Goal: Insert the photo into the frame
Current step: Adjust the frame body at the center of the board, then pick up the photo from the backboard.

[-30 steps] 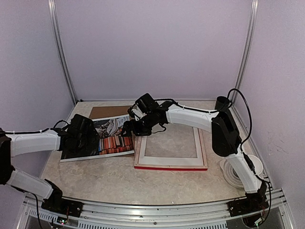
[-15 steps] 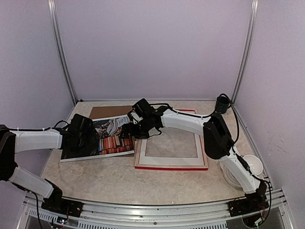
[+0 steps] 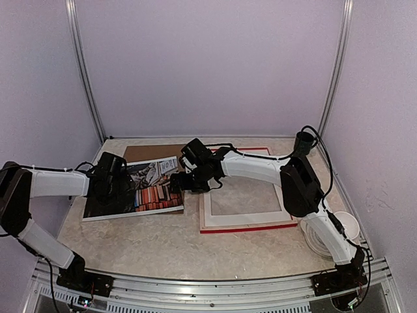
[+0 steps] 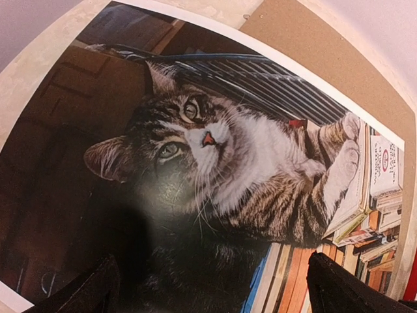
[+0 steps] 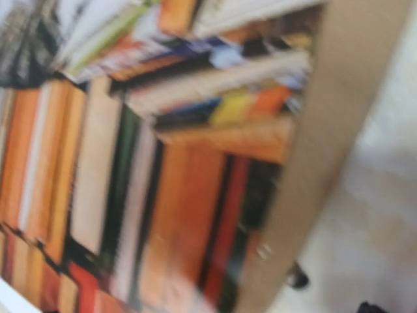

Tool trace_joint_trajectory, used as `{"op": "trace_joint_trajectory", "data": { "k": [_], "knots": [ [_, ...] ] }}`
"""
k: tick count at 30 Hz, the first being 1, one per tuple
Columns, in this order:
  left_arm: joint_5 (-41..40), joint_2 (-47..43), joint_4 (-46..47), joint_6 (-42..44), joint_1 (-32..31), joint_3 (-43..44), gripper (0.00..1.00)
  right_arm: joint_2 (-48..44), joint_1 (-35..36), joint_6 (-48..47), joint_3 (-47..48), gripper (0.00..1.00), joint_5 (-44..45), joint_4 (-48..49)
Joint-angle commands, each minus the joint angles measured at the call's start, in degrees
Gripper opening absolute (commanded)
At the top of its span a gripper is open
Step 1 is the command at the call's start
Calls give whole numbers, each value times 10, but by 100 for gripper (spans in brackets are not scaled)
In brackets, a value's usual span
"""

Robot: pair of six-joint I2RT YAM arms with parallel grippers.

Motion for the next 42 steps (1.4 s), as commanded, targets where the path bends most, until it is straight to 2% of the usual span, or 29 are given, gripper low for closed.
{"op": "trace_joint_trajectory", "data": {
  "k": [1, 10, 20, 27, 42],
  "knots": [
    [9, 26, 16, 14, 3, 12, 99, -32, -6, 9, -64, 99, 1, -20],
    [30, 41, 35, 4, -10, 4, 99, -51, 8, 19, -92, 99, -85, 10],
    [29, 74, 48, -10, -51, 7, 99, -77, 15, 34, -131, 99, -117, 47],
    [48, 105, 68, -13, -52, 10, 99, -89, 15, 44, -161, 99, -134, 77],
    [77, 111, 100, -27, -83, 8, 99, -88, 10, 76, -178, 99, -200, 124]
  ]
}}
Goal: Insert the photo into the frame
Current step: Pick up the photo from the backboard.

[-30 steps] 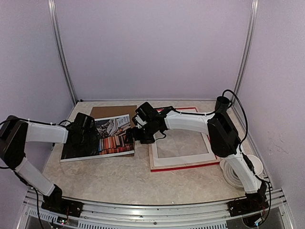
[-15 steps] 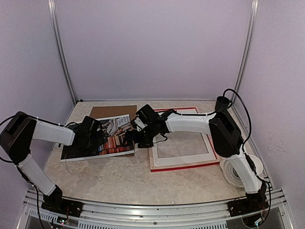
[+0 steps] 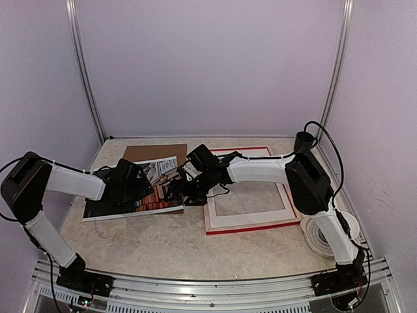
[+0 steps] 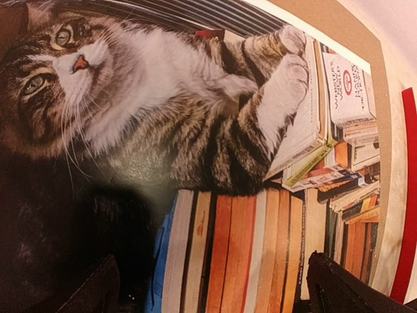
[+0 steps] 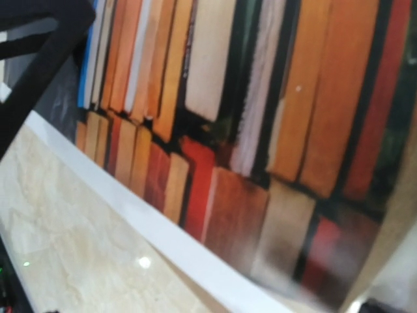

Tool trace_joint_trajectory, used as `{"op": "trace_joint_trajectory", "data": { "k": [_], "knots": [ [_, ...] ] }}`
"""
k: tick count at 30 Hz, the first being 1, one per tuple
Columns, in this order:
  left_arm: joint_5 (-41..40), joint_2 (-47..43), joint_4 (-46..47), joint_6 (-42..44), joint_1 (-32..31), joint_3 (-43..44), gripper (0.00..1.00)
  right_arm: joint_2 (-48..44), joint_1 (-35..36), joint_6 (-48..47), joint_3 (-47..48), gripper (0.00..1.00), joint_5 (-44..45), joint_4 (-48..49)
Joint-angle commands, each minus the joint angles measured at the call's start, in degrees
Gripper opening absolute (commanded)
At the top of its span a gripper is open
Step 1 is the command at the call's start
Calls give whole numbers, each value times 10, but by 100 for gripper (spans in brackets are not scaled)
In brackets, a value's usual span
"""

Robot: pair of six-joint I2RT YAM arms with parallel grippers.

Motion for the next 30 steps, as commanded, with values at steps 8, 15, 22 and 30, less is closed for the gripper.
{"op": "trace_joint_trajectory", "data": {
  "k": [8, 15, 22, 30],
  "knots": [
    [30, 35, 28, -17, -15, -10, 99, -33, -4, 53, -48, 99, -44, 37],
    [30, 38, 31, -18, -22, -7, 99, -54, -8, 83, -79, 98, -71, 76],
    [31, 42, 34, -20, -25, -7, 99, -58, -10, 103, -91, 98, -97, 113],
    [30, 41, 33, -20, -27, -7, 99, -55, -12, 128, -110, 98, -120, 161]
  ]
}}
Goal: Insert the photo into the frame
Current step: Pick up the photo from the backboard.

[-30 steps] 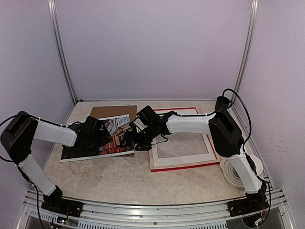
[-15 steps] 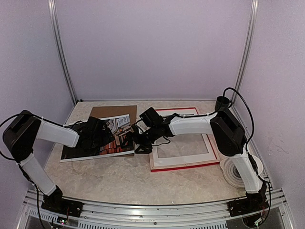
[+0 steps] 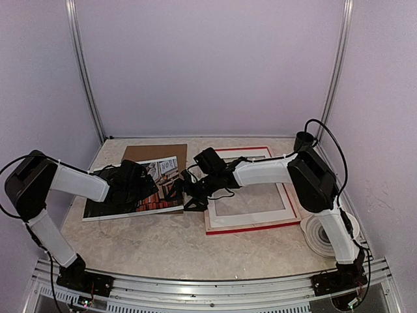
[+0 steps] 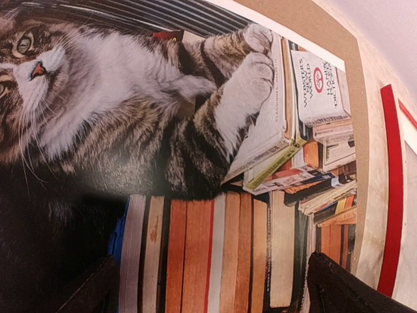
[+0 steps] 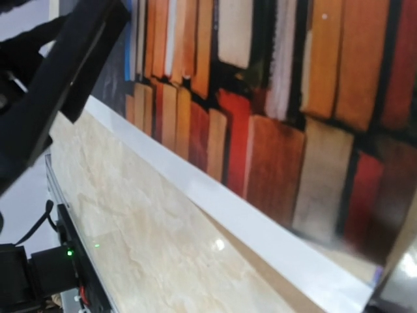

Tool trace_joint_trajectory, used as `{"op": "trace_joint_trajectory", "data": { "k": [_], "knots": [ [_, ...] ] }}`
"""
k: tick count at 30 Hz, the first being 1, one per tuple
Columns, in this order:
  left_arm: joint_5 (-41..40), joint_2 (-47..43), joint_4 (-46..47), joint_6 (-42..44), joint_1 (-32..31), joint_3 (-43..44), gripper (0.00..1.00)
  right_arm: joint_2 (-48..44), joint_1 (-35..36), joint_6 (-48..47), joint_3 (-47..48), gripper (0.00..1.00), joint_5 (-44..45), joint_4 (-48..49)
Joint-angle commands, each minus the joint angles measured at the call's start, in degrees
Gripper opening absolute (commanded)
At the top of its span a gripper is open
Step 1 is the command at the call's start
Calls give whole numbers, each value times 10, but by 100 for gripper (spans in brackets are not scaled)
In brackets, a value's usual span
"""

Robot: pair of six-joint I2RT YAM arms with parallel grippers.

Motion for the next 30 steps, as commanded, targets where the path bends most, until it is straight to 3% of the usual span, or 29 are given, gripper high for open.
{"op": "trace_joint_trajectory", "data": {
  "k": [1, 30],
  "knots": [
    [27, 17, -27, -14, -7, -8, 99, -27, -1, 21, -19, 98, -25, 53],
    [24, 19, -27, -14, -10, -5, 99, -7, -9, 28, -18, 97, -26, 50]
  ]
}}
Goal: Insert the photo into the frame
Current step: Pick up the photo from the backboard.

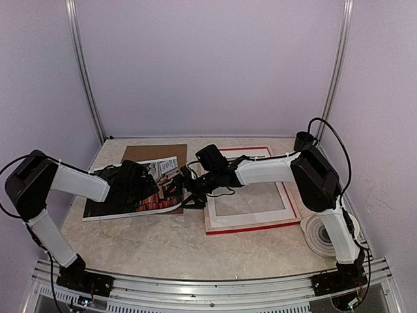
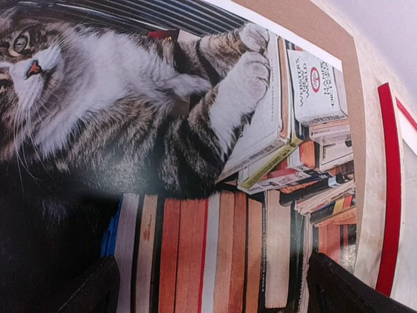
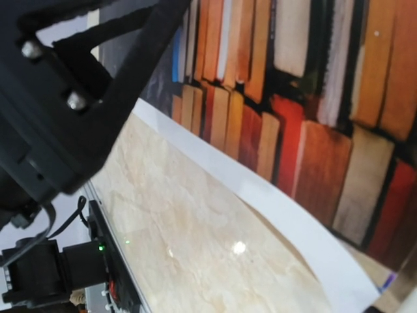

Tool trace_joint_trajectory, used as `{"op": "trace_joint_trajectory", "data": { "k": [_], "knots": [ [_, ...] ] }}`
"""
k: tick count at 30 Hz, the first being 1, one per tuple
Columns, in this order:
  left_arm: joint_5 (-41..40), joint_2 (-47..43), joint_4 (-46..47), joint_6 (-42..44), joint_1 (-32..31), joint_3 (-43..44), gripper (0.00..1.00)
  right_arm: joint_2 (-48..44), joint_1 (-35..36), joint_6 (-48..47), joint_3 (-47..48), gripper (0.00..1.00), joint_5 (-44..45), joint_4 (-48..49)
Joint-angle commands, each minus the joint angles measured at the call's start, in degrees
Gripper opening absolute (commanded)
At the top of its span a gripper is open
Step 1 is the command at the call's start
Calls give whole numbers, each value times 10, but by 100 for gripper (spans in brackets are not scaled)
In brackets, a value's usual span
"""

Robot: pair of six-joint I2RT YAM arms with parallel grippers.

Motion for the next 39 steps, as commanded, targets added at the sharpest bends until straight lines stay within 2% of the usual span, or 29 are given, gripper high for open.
{"op": "trace_joint_trajectory", "data": {
  "k": [1, 15, 20, 24, 32, 39],
  "knots": [
    [25, 16, -31, -13, -7, -6, 99, 11, -7, 7, -6, 97, 0, 13],
    [26, 8, -28, -17, -7, -9, 99, 20, -18, 34, -41, 97, -10, 59],
    [28, 3, -29, -17, -7, -7, 99, 25, -24, 69, -61, 95, -25, 125],
    [28, 4, -29, -18, -7, -7, 99, 31, -24, 83, -59, 94, -34, 140],
    [30, 6, -26, -18, -7, -7, 99, 43, -25, 80, -39, 94, -20, 113],
    [31, -4, -28, -19, -7, -9, 99, 50, -28, 88, -36, 89, -7, 107]
  ]
}}
